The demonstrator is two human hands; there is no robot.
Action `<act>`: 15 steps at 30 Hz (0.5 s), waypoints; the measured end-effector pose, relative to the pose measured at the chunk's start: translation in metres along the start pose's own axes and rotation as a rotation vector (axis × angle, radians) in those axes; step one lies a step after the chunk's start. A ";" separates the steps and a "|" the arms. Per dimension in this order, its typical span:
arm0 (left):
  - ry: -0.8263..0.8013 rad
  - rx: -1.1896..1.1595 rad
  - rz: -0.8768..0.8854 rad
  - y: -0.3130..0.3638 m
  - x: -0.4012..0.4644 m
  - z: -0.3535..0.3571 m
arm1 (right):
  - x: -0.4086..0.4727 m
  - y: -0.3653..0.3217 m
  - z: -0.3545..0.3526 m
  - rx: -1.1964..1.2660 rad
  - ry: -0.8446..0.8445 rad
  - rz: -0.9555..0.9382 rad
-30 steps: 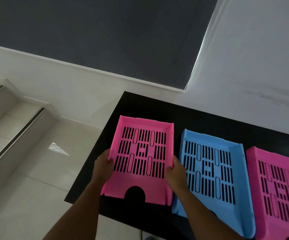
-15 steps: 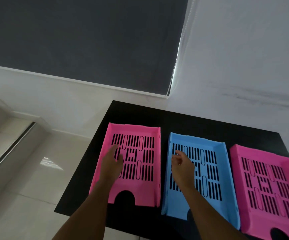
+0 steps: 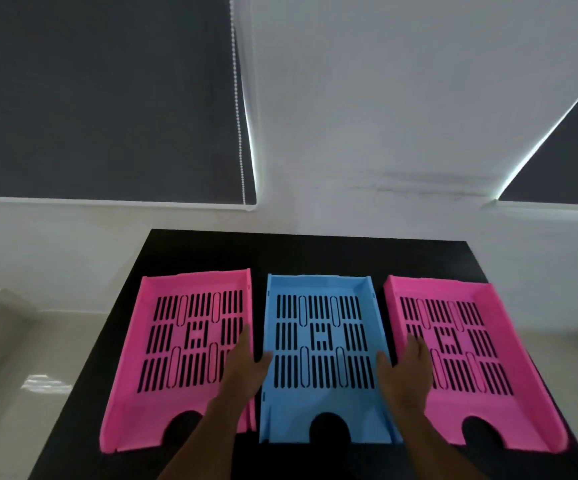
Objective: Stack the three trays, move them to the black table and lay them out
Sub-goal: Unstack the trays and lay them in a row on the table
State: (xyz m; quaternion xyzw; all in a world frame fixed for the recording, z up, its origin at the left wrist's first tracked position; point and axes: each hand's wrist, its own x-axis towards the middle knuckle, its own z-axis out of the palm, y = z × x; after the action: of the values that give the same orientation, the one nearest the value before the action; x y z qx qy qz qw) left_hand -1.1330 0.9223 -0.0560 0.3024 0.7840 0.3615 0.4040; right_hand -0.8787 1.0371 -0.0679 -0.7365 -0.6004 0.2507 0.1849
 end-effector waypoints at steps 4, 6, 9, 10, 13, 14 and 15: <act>-0.006 0.052 0.049 -0.001 -0.003 0.012 | 0.005 0.020 0.001 0.108 -0.127 0.042; 0.001 0.061 0.054 -0.002 -0.002 0.017 | 0.006 0.022 0.002 0.148 -0.143 0.037; 0.043 0.120 0.046 0.000 0.001 0.023 | 0.007 0.020 0.001 0.186 -0.161 0.016; 0.055 0.131 0.038 0.002 0.000 0.025 | 0.008 0.020 0.001 0.193 -0.164 0.008; 0.072 0.150 0.041 0.005 -0.004 0.030 | 0.008 0.022 0.000 0.198 -0.152 -0.010; 0.069 0.159 0.042 0.007 -0.004 0.030 | 0.009 0.022 0.000 0.202 -0.147 -0.013; 0.074 0.173 0.049 0.009 -0.004 0.030 | 0.009 0.023 -0.001 0.206 -0.143 -0.019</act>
State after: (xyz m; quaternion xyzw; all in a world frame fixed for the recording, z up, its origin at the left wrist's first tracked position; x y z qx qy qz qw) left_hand -1.1035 0.9339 -0.0596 0.3417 0.8190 0.3131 0.3384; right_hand -0.8588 1.0411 -0.0816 -0.6879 -0.5903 0.3614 0.2187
